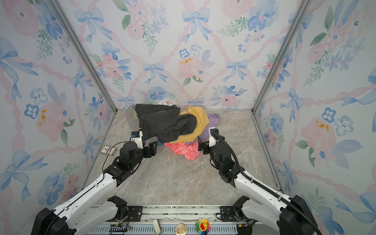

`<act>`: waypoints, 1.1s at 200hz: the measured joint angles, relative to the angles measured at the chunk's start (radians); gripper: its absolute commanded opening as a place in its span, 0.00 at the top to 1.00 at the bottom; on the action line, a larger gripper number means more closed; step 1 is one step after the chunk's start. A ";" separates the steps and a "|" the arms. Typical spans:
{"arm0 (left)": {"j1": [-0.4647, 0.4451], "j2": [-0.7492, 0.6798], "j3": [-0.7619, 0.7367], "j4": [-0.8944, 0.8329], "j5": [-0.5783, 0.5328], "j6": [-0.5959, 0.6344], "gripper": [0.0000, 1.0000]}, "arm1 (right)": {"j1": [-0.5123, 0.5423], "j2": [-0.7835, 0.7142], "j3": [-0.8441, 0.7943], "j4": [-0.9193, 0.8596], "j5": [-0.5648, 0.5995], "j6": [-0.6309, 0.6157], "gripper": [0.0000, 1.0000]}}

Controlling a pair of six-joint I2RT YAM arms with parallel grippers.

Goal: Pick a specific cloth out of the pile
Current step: 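Move both grippers forward toward the front of the clothes pile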

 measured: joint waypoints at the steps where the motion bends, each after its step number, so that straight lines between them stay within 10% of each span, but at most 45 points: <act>1: -0.003 0.002 0.000 0.000 -0.002 -0.002 0.19 | 0.000 0.000 0.000 0.000 0.000 0.001 0.03; 98: -0.208 0.174 0.023 -0.071 -0.204 -0.222 0.29 | 0.096 -0.040 -0.097 0.018 -0.023 0.055 0.01; 165: 0.105 0.325 0.478 -0.286 -0.002 -0.087 0.27 | 0.384 0.193 -0.111 0.249 0.137 0.035 0.01; 220: 0.124 0.352 0.456 -0.345 0.081 -0.026 0.30 | 0.536 0.455 -0.011 0.414 0.242 -0.014 0.00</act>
